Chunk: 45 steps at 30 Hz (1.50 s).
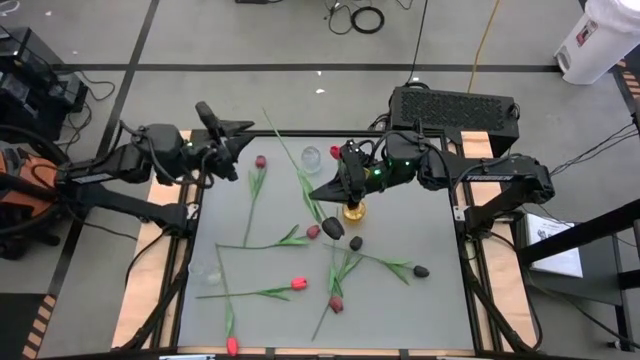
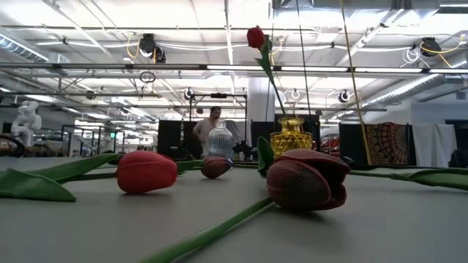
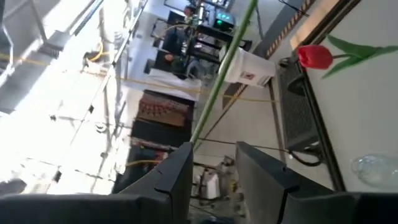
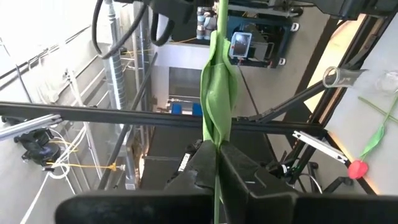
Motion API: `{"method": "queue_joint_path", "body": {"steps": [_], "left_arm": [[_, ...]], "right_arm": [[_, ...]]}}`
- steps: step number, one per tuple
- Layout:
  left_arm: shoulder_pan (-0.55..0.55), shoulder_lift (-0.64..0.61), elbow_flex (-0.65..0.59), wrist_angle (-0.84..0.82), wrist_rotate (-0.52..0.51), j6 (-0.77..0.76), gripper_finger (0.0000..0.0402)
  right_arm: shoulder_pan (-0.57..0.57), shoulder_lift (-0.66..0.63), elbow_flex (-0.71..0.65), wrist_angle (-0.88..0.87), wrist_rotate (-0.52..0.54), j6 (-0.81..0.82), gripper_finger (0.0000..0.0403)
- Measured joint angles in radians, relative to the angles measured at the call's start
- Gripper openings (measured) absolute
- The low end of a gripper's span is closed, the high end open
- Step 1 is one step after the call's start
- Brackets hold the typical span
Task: Sort flowers into vase by color
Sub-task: Put the top black tulip into the top transparent vase
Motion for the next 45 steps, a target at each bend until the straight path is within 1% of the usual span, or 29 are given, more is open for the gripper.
{"method": "queue_joint_path", "body": {"steps": [11, 18, 24, 28, 45], "left_arm": [[-0.136, 0.068, 0.0, 0.14, -0.111, 0.112, 0.013], [-0.202, 0.112, 0.0, 0.188, -0.167, 0.129, 0.013], [-0.244, 0.154, 0.0, 0.249, -0.174, 0.127, 0.013], [-0.259, 0.181, 0.0, 0.307, -0.196, 0.128, 0.013], [-0.305, 0.265, 0.0, 0.403, -0.2, 0.128, 0.013]], "right_arm": [[-0.008, 0.0, 0.0, 0.0, -0.002, -0.001, 0.0], [-0.008, 0.0, 0.0, 0.0, -0.002, 0.007, 0.0], [-0.008, -0.001, 0.0, 0.0, -0.006, 0.014, 0.0], [-0.008, -0.001, 0.0, 0.0, -0.006, 0.014, 0.0], [-0.007, -0.001, 0.0, 0.006, -0.053, 0.034, 0.0]]}}
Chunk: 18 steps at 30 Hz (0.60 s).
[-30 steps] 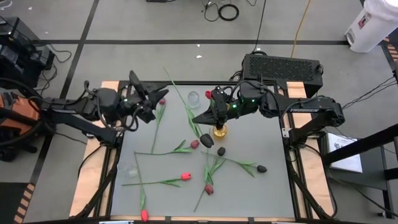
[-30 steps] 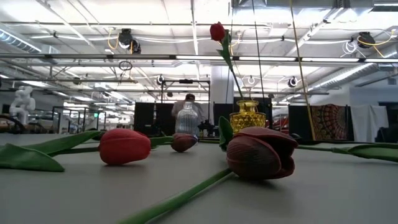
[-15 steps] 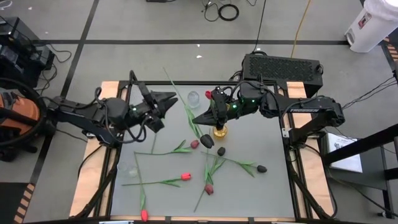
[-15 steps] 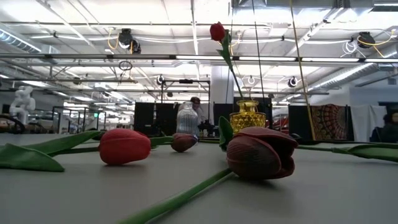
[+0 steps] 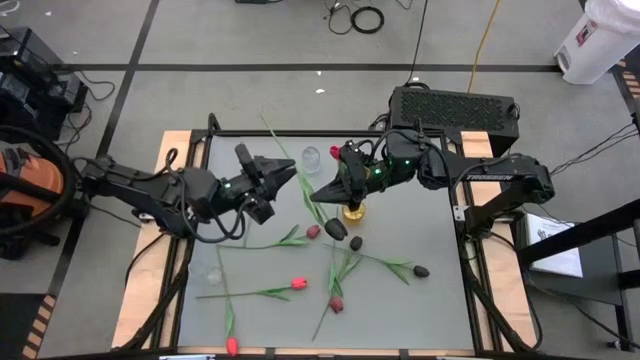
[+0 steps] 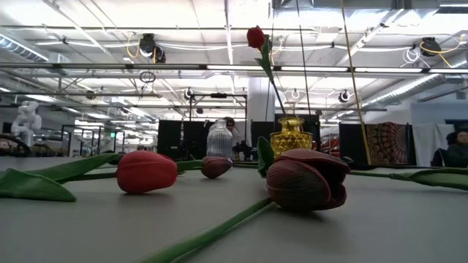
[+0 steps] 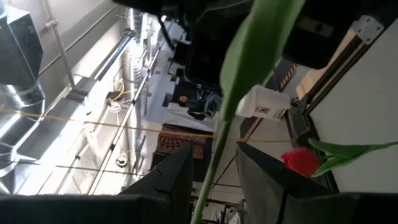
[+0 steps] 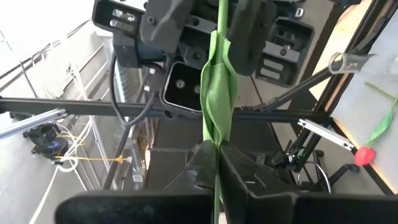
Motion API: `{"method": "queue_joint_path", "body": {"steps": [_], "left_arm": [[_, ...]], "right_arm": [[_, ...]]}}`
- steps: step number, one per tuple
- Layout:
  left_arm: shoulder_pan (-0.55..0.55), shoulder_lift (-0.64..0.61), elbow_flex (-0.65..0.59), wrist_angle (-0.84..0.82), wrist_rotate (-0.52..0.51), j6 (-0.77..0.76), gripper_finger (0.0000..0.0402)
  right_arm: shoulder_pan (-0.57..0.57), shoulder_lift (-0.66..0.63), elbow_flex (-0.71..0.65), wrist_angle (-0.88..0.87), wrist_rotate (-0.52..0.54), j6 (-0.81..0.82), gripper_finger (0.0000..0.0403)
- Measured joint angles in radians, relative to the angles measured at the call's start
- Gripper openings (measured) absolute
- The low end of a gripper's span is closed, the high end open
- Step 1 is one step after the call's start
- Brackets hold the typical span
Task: Sort flowers into vase by color
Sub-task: Put the top black tulip into the top transparent vase
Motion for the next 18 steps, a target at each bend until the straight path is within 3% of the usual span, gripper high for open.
{"method": "queue_joint_path", "body": {"steps": [18], "left_arm": [[-0.002, 0.014, 0.0, 0.042, 0.001, -0.001, 0.013]], "right_arm": [[0.0, 0.0, 0.0, 0.0, -0.005, -0.009, 0.0]]}}
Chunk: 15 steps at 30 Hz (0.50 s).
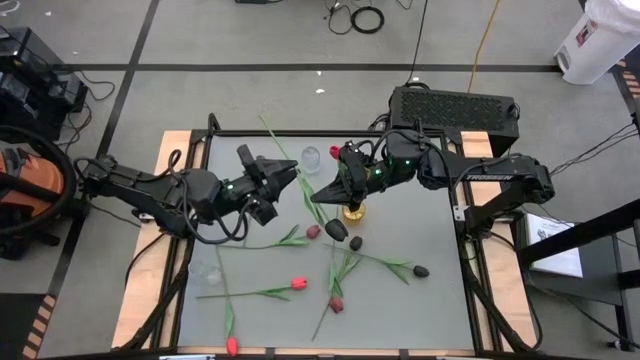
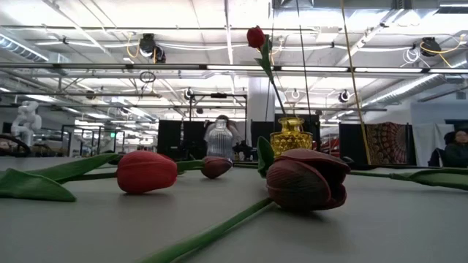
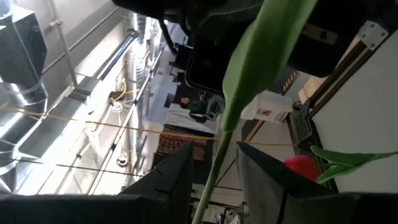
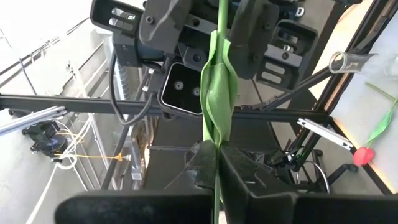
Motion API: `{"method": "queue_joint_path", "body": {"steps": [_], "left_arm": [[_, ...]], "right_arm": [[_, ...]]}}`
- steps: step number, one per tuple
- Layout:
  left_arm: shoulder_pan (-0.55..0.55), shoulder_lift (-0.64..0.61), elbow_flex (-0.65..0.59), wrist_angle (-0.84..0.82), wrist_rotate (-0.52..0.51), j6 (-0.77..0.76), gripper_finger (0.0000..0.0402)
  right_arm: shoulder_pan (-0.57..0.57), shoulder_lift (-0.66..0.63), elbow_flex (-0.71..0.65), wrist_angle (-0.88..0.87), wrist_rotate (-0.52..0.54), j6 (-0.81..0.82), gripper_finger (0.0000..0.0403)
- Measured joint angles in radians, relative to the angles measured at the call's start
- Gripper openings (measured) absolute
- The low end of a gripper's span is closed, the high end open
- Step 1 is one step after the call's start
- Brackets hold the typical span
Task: Sort flowers into vase by color
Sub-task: Put the top black tulip into the top transparent vase
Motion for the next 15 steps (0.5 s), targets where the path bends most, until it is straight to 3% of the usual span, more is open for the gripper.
{"method": "queue_joint_path", "body": {"steps": [15], "left_arm": [[-0.004, 0.0, 0.0, 0.007, 0.005, -0.004, 0.013]], "right_arm": [[0.0, 0.0, 0.0, 0.0, 0.0, -0.002, 0.0]]}}
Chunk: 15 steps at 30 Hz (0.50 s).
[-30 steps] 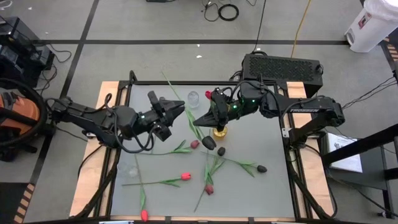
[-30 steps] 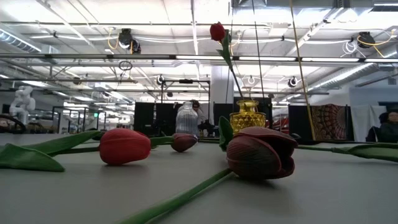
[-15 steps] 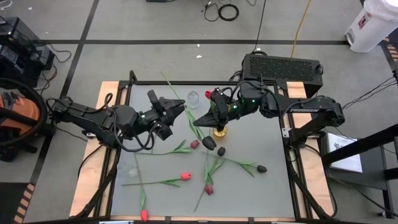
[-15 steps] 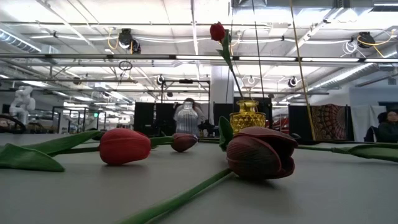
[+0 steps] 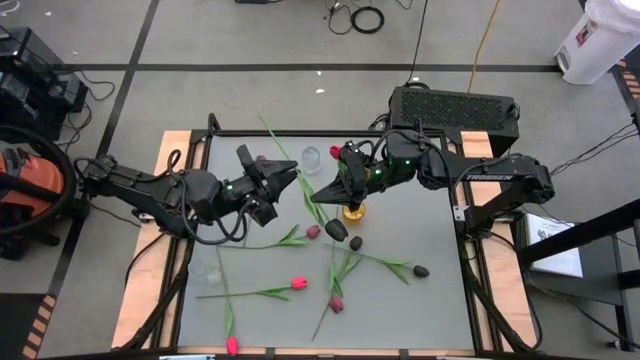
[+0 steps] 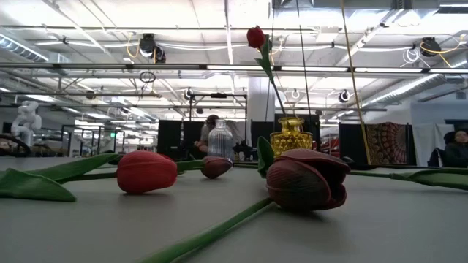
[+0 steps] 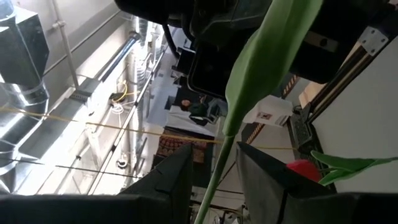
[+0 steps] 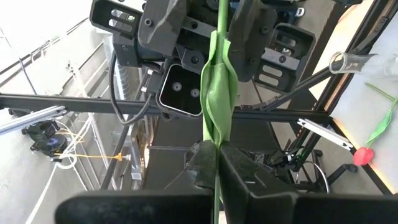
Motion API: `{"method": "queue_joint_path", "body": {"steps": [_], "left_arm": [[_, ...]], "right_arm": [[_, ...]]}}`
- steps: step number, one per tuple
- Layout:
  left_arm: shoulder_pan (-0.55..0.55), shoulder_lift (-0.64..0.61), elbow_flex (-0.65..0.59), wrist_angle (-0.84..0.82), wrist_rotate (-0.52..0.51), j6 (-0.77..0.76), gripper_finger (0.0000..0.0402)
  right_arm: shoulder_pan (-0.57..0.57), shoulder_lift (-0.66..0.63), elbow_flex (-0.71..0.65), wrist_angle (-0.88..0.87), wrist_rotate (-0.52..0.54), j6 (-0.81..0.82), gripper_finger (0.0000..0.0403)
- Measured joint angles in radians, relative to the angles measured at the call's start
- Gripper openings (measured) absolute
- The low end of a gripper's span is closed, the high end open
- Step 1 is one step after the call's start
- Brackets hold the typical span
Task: Sort flowers into vase by color
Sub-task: Put the top black tulip into the top transparent vase
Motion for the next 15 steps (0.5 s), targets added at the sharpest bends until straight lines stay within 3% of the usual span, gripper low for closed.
{"method": "queue_joint_path", "body": {"steps": [15], "left_arm": [[0.0, 0.0, 0.0, -0.002, 0.0, -0.047, 0.013]], "right_arm": [[0.009, 0.0, 0.0, 0.001, -0.021, 0.0, 0.0]]}}
